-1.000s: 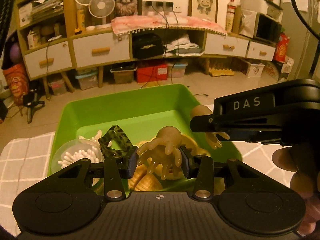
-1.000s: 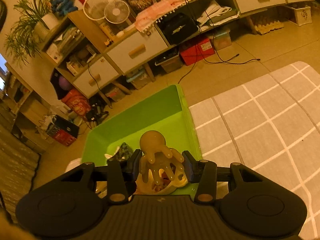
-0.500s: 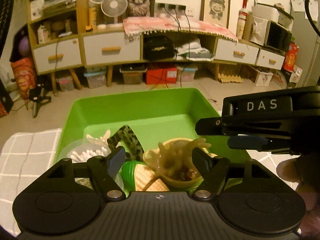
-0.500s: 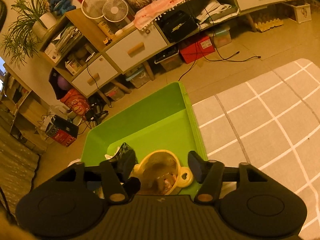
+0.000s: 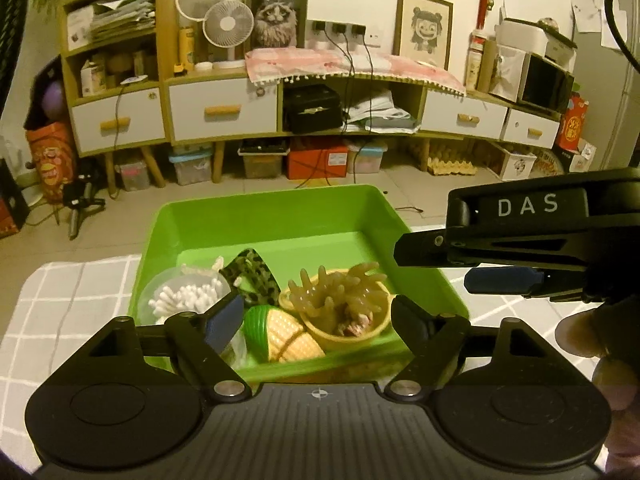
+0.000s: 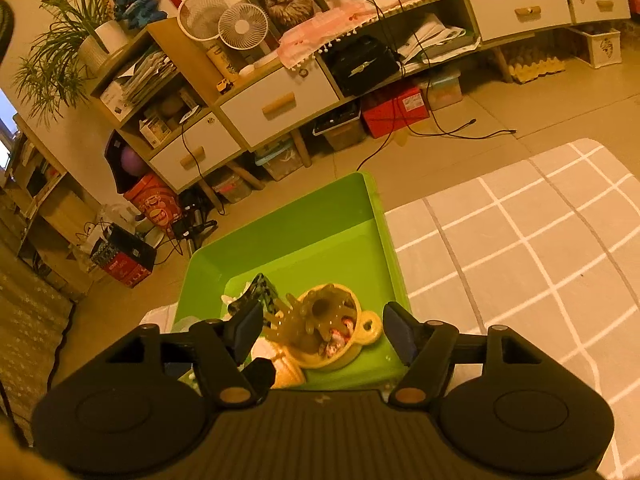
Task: Organize rigid objects
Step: 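Move the right tool to the pink pig while the left tool moves to the purple grapes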
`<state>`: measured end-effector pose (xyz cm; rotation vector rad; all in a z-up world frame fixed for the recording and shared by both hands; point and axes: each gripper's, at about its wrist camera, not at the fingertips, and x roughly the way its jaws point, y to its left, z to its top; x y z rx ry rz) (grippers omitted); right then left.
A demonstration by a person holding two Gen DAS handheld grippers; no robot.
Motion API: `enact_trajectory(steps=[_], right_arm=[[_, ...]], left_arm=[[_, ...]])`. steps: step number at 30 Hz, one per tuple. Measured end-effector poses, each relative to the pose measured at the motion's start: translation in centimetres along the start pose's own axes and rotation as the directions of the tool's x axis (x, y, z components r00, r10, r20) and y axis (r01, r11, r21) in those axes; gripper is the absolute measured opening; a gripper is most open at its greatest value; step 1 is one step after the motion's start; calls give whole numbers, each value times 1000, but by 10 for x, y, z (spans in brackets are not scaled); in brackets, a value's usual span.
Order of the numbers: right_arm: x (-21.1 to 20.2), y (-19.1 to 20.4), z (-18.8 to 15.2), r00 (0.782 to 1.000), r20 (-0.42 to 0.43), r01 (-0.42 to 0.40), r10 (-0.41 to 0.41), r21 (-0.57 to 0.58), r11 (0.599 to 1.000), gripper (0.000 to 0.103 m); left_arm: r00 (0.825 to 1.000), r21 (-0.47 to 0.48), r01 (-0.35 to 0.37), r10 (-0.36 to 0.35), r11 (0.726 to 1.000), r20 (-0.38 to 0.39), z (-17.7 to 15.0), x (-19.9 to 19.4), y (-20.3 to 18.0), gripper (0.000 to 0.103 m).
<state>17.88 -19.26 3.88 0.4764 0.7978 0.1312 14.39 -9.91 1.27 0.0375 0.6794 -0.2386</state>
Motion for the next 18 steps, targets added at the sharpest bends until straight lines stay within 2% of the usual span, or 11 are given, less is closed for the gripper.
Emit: enact_trajectory(steps=[11,18], right_arm=[[-31,-2,-29,1000,-19,2,-2,-8,1000,45],[-48,-2,-54,999,-31,35,-38,-91,995,51]], left_arm=[[999,-1,19,-19,1000,-39,-21,-29,5,83],[998,-16,25,-26,1000,-55,-45,-46,22,84]])
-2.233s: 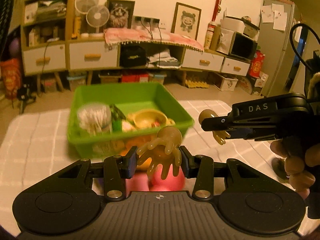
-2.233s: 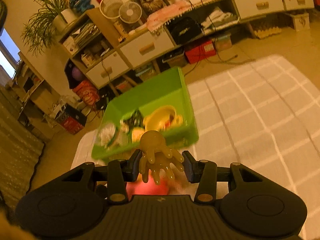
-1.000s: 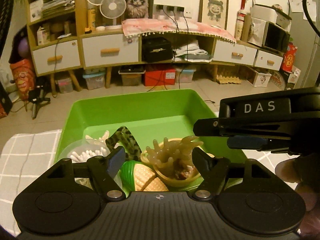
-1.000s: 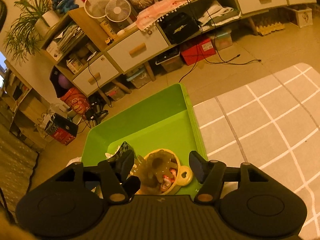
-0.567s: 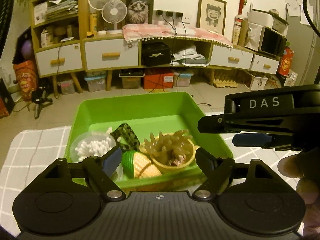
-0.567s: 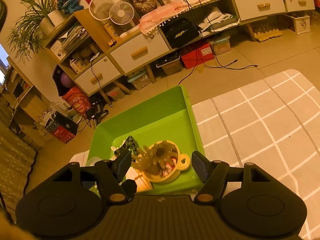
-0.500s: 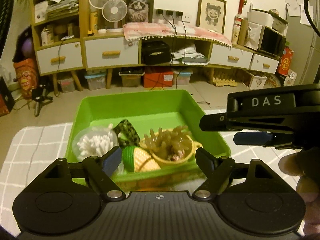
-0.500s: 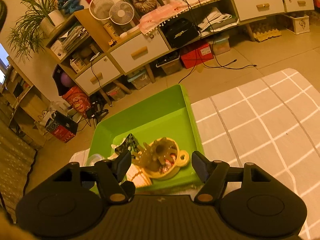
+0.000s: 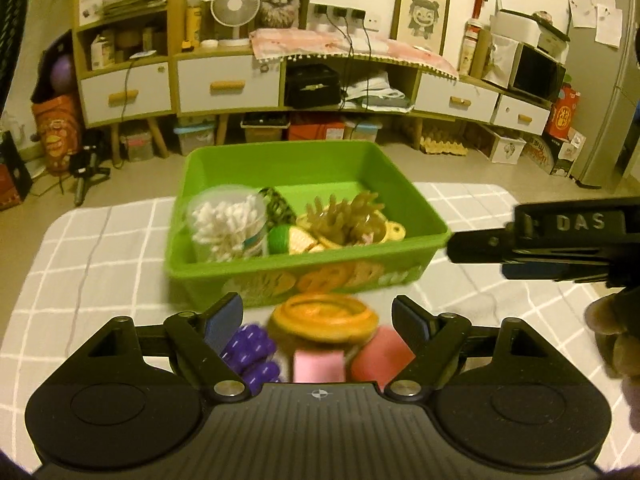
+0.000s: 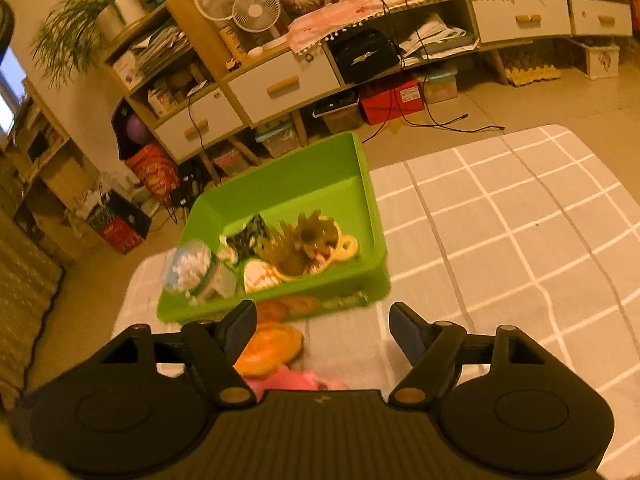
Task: Organize rigid objects
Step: 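Move the right tool to the pink pig while the left tool moves to the purple grapes, then grasp the pink pig toy with the right tool while the left tool grasps the purple grapes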
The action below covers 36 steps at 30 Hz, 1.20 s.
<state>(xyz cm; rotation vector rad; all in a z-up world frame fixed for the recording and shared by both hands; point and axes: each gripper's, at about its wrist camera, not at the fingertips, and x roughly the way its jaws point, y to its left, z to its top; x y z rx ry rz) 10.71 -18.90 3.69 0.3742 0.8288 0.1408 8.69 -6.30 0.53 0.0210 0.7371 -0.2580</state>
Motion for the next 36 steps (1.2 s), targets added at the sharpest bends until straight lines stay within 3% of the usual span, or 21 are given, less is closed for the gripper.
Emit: enact_trajectory(steps=[3,11,14,22,29,36], right_arm=[[-3,-1,-11,1000,-9,5,-5,-18,1000,54],[-6,0,-34,999,-28,18,-19,-55,998,57],[-6,3,-43,999,-31,16,-18,-72,997,61],[-1,12,-65,998,-63,5,-12,-116,993,68],[5,14,-79,995,-95,25,-39,-143,989,69],[13,7,-79,992,-114,38,-48,-90,995,70]], left_arm=[[1000,-1,-7,7,1000,1,-8,-5,6,92],[1000,10,-15,15,1000,-2,-29,-13,18,94],[1000,14,-23,23,1000,-4,-36,-14,20,101],[1000,-5,-15,14,1000,-28,-59,-14,30,101],[997,-34,-51,50,998,-51,-66,-9,38,101],[997,-95,-70,69,993,-19,-64,-3,40,101]])
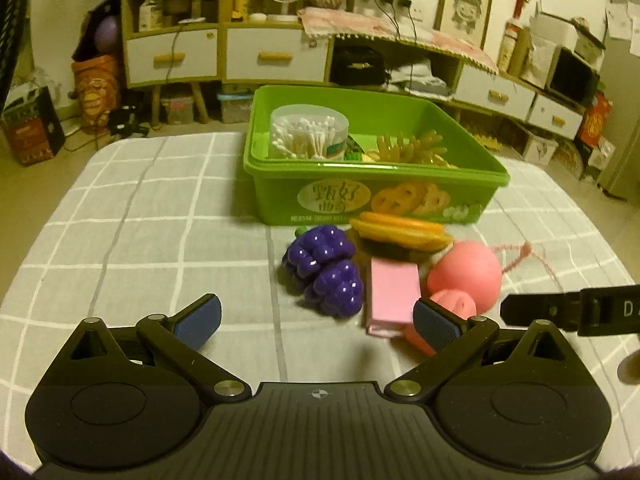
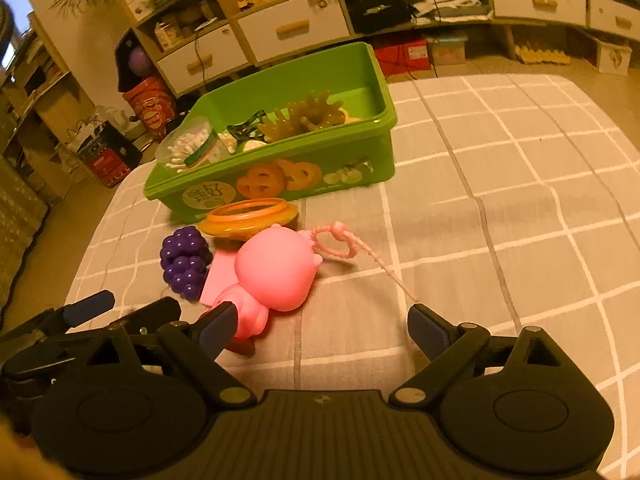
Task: Organize rigid objects
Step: 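Grasp the pink pig toy with the right tool while the left tool grasps the purple grapes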
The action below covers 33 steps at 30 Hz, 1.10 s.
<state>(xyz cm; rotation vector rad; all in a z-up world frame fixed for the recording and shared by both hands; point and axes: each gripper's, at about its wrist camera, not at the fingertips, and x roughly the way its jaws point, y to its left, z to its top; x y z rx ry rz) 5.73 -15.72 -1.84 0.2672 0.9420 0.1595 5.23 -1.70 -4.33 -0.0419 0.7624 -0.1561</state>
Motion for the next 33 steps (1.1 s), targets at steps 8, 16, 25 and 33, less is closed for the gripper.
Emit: enact_trajectory(steps=[8,16,25,33], right_arm=[[10,-1,2,1000,-8,23,-23,30,999,70],[13,3,2,1000,-9,24,-23,25,999,70],[18,5,5,1000,23,2,-3,54,999,70],[24,10,6,998,55,-39,36,61,997,69]], left_arm=[[999,-58,2,1,998,53,-2,16,2,94],[998,-136,59,-56,989,26,-1,32,9,64],[997,-109,73,-71,991,22,-1,29,7,50],[998,-101,54,-58,993,-36,0,20,15,49]])
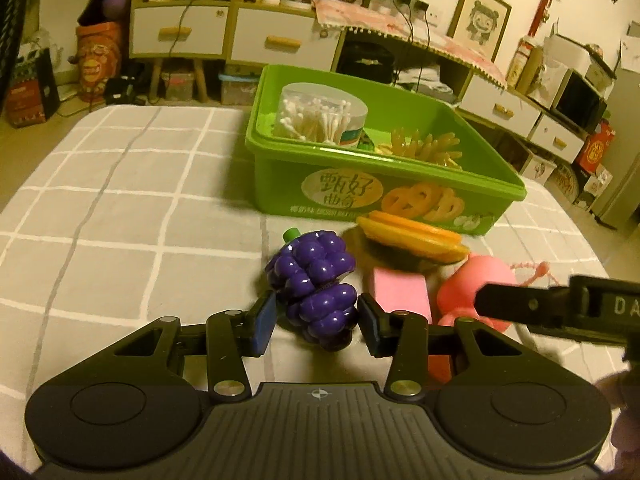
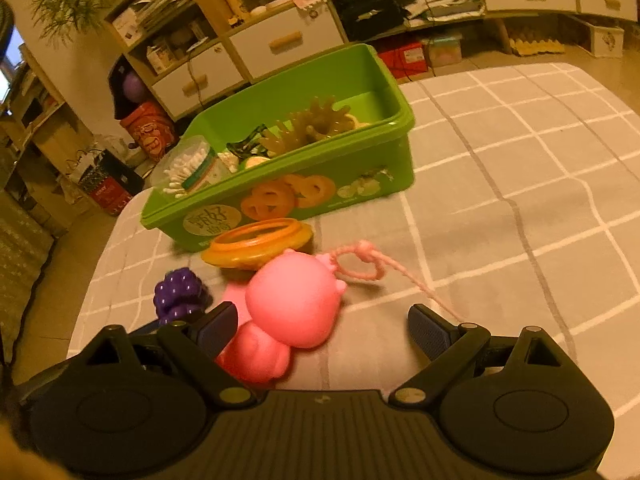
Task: Organize rigid objects
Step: 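Grasp the pink pig toy with the right tool while the left tool grasps the purple grapes, then carry the pig with the right tool while the left tool carries the grapes to the bin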
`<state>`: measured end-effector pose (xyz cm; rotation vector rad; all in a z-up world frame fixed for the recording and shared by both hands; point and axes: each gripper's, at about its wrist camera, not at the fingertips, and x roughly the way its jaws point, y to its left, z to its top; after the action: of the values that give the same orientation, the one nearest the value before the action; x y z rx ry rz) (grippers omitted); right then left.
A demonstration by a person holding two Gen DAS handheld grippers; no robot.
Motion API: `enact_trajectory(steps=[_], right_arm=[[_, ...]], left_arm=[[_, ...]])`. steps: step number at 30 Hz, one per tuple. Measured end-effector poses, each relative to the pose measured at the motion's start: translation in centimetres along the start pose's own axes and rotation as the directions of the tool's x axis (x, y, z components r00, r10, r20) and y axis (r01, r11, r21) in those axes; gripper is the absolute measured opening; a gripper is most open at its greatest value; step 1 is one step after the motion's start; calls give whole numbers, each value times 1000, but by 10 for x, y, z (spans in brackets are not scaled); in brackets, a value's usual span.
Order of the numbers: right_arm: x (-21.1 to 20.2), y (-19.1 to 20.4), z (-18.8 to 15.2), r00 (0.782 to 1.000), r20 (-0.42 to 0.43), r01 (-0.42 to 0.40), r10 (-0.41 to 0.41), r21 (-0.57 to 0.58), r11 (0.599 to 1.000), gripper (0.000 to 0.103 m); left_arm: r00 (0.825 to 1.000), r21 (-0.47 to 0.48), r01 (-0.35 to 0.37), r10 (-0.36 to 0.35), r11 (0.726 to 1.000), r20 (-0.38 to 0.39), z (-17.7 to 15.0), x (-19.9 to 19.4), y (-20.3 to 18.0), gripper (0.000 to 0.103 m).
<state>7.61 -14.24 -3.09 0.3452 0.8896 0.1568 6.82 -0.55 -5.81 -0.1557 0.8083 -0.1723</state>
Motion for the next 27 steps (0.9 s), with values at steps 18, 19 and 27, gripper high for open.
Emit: enact_trajectory(steps=[18,19,27], right_arm=[[1,-5,7,997,-30,-79,76,-82,993,29],[-3,-4,9,997,-47,-66,61,-120,991,29],[-22,-6,14,998,-29,52,-62,-262,964,30]], left_arm=[[993,44,45,-41,998,-107,-3,-12,-3,50],[992,53,47,-41,997,-118,-2,-12,-3,50],[992,84,14,-3,996,-123,-2,-11,-4,55]])
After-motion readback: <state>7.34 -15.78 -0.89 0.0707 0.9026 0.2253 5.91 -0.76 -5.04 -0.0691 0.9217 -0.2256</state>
